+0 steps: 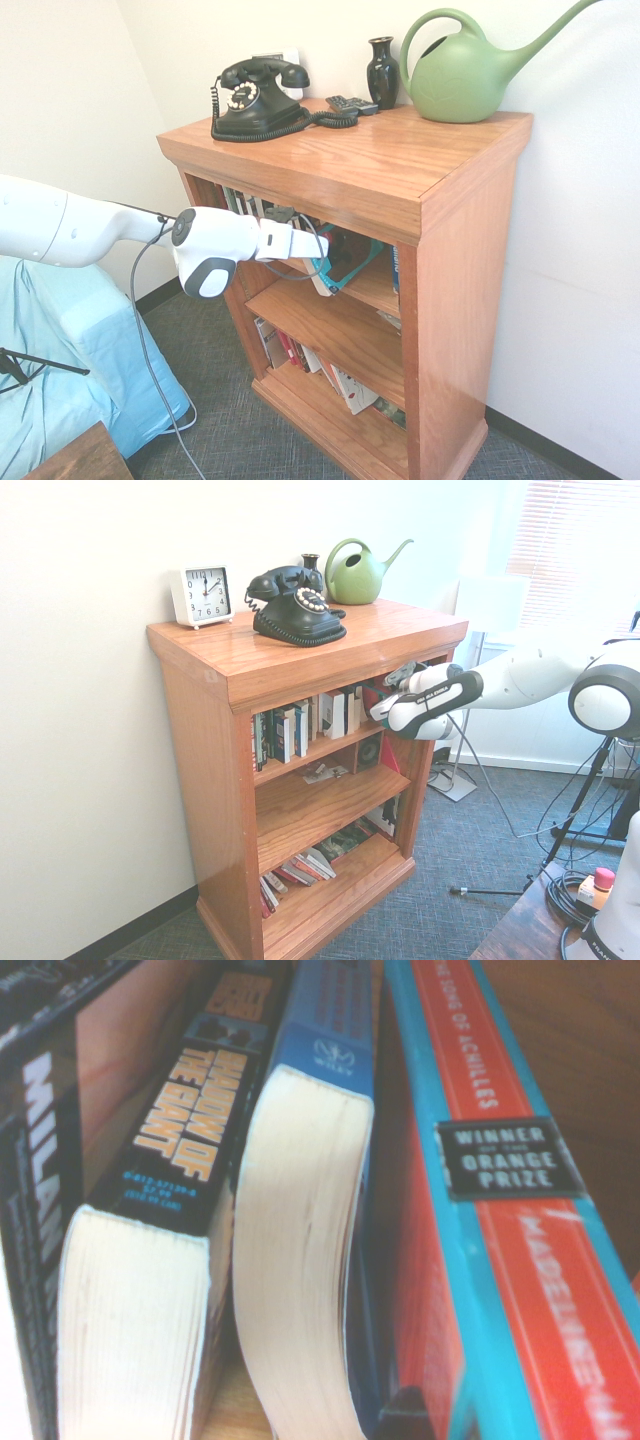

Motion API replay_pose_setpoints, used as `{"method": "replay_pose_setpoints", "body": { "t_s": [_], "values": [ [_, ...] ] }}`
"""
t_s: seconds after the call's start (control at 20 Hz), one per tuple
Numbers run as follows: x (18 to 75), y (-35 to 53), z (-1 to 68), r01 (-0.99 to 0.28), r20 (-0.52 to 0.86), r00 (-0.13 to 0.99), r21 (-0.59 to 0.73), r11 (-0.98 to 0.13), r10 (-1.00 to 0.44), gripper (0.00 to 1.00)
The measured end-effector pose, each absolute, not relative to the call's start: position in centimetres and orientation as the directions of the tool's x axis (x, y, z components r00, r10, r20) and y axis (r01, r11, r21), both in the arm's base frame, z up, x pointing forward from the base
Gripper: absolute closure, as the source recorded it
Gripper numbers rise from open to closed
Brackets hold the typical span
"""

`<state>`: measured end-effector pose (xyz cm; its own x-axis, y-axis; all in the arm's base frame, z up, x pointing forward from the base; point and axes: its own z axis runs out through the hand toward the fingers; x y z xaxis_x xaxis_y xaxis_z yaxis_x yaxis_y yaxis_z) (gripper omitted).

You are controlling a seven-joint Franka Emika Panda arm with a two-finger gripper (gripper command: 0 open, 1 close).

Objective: Organize the shelf

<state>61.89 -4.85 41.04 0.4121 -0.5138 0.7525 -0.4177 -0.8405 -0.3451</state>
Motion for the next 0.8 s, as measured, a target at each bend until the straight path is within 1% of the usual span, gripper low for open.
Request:
{"method": "replay_pose_setpoints", "body": {
  "t_s": [0.4, 0.55, 0.8],
  "values": [
    [61.7, -4.7, 41.1, -0.417, 0.749, 0.412, -0.350, -0.839, -0.518, 0.00],
    [61.3, -3.7, 41.8, -0.396, 0.746, 0.418, -0.365, -0.843, -0.519, 0.00],
    [57.0, -3.4, 43.1, -0.377, 0.722, 0.430, -0.402, -0.834, -0.542, 0.00]
  ]
}}
